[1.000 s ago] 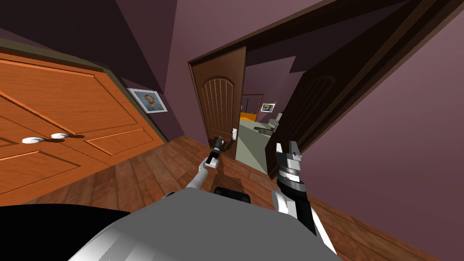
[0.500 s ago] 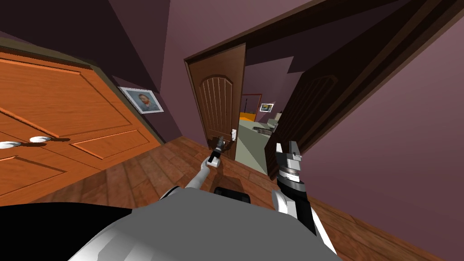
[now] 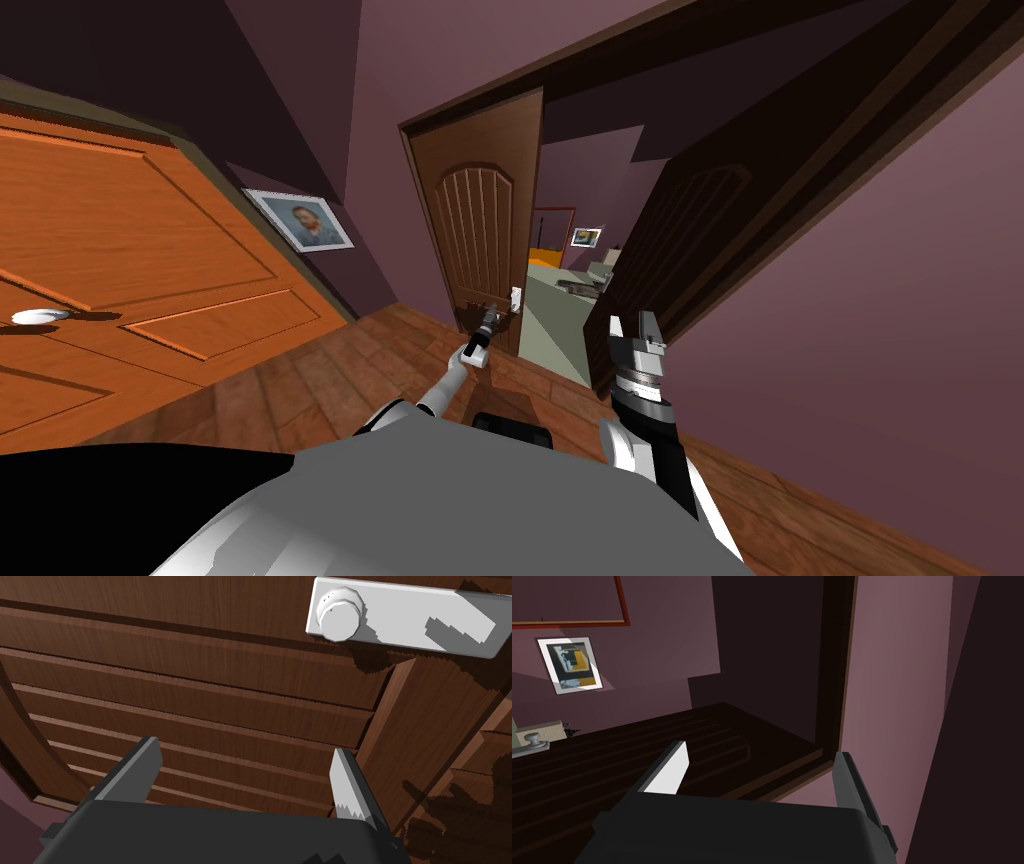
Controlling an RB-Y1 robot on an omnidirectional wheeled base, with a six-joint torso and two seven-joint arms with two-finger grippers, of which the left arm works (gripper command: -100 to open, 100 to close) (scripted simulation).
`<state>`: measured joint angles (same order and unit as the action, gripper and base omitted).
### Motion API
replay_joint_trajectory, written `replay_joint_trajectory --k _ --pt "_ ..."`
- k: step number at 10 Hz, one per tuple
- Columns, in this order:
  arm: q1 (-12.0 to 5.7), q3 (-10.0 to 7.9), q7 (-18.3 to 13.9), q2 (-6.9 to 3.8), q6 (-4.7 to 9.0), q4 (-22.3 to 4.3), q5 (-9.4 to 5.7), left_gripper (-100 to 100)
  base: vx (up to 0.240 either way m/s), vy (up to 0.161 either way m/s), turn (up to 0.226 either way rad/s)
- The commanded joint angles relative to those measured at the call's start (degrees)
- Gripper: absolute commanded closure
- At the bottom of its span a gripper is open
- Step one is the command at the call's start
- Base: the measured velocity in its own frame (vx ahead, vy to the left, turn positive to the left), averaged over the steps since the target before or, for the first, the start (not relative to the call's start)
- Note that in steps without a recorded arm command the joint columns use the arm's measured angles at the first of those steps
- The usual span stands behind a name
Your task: Push the door open
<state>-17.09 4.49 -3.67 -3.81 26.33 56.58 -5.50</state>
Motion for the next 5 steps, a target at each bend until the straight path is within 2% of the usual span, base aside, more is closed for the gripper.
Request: replay_joint_trajectory --k 1,5 --pt "-1.63 0.29 0.12 -0.01 0.15 -2.86 0.02 -100 0.073 0.030 -0.054" --pt "-5.47 0.84 0.61 0.40 0.32 -9.77 0.10 -100 0.082 0.035 -0.051"
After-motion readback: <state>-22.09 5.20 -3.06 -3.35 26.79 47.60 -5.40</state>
